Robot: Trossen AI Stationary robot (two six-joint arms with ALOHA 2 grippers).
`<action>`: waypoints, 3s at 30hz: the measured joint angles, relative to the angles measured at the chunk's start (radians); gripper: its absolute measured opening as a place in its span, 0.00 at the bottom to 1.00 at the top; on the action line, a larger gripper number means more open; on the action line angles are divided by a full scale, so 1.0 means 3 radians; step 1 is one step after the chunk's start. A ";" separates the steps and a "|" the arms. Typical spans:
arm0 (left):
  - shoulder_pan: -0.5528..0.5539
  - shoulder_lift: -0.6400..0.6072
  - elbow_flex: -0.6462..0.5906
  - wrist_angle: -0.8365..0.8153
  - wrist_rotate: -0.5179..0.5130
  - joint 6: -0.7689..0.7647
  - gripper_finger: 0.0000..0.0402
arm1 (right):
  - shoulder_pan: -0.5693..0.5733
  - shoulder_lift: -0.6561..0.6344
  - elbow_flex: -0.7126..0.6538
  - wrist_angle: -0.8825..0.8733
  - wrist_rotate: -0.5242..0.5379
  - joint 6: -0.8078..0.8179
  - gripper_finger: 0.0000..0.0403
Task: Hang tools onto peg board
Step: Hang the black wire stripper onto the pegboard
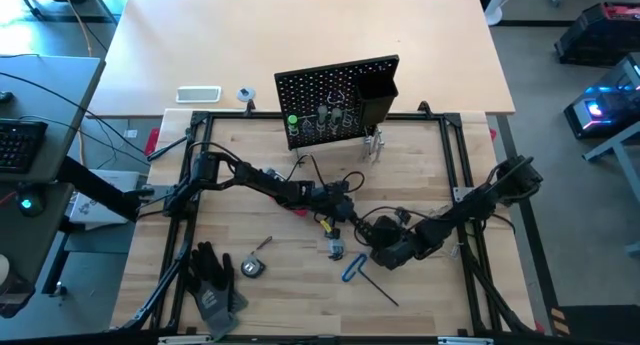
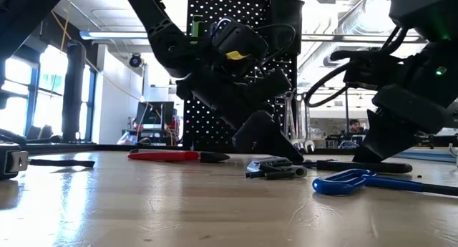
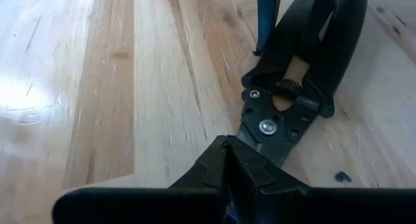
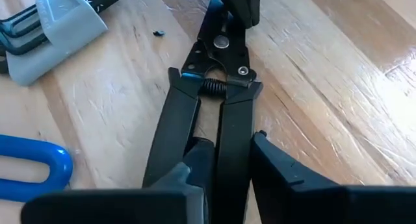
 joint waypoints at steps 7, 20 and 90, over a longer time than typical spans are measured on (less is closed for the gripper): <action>-0.0003 -0.0126 0.0001 -0.0114 -0.0042 0.0008 0.01 | 0.0033 0.0000 0.0113 -0.0216 -0.0007 -0.0041 0.16; 0.0010 -0.0593 -0.0006 -0.0699 -0.0300 0.0217 0.01 | 0.0043 0.0028 0.0727 -0.1308 -0.0046 -0.0406 0.01; 0.0185 -0.0320 0.0053 -0.0245 -0.0155 0.0008 0.01 | -0.0342 -0.0325 0.0071 0.0018 -0.1083 -0.0330 0.00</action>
